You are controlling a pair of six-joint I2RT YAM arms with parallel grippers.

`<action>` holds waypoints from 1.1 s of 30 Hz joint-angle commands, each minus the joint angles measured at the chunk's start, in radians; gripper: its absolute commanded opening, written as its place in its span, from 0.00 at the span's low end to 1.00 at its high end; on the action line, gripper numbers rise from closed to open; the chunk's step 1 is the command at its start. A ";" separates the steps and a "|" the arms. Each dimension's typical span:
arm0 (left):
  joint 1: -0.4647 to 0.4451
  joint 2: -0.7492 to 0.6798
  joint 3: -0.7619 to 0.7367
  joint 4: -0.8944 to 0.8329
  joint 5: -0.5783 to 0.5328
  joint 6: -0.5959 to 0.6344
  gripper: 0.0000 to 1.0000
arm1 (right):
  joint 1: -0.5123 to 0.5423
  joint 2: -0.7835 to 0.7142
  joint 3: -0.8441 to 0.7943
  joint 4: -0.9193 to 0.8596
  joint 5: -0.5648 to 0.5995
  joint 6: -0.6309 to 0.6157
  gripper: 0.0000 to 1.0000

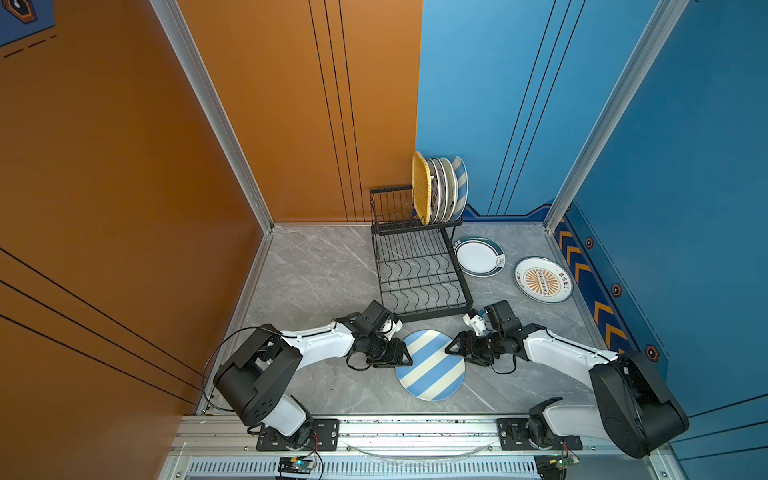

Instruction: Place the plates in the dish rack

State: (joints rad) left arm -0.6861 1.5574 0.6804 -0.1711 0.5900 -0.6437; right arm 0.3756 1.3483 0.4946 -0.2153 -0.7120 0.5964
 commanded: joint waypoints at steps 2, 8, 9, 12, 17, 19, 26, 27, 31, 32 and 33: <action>0.005 0.078 -0.033 0.125 -0.003 -0.028 0.58 | 0.023 0.035 -0.072 -0.061 -0.047 -0.014 0.69; 0.013 0.045 -0.041 0.124 0.000 -0.046 0.57 | 0.023 -0.022 -0.084 -0.093 -0.056 0.001 0.67; 0.013 0.033 -0.050 0.124 -0.001 -0.051 0.57 | 0.023 -0.033 -0.088 -0.100 -0.057 0.006 0.66; 0.009 -0.003 -0.074 0.114 -0.010 -0.063 0.57 | 0.020 -0.069 -0.101 -0.105 -0.053 0.018 0.66; 0.007 -0.056 -0.094 0.071 -0.039 -0.076 0.60 | -0.036 -0.127 -0.105 -0.175 -0.014 -0.005 0.71; 0.008 -0.065 -0.100 0.067 -0.044 -0.086 0.62 | -0.071 -0.163 -0.105 -0.200 0.012 -0.012 0.73; 0.007 -0.093 -0.149 0.128 -0.042 -0.162 0.70 | -0.106 -0.202 -0.105 -0.199 0.039 -0.012 0.73; 0.007 -0.100 -0.161 0.146 -0.043 -0.178 0.71 | -0.107 -0.189 -0.105 -0.198 0.028 -0.017 0.72; 0.000 -0.137 -0.210 0.205 -0.051 -0.241 0.72 | -0.097 -0.146 -0.108 -0.174 0.000 -0.021 0.69; -0.006 -0.147 -0.219 0.213 -0.058 -0.256 0.72 | -0.095 -0.142 -0.110 -0.169 -0.001 -0.023 0.69; -0.013 -0.156 -0.232 0.223 -0.067 -0.270 0.72 | -0.095 -0.135 -0.110 -0.160 -0.003 -0.023 0.68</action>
State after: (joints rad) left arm -0.6804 1.4109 0.4980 0.0692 0.5812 -0.8501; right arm 0.2749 1.1790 0.4011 -0.3470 -0.7410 0.5953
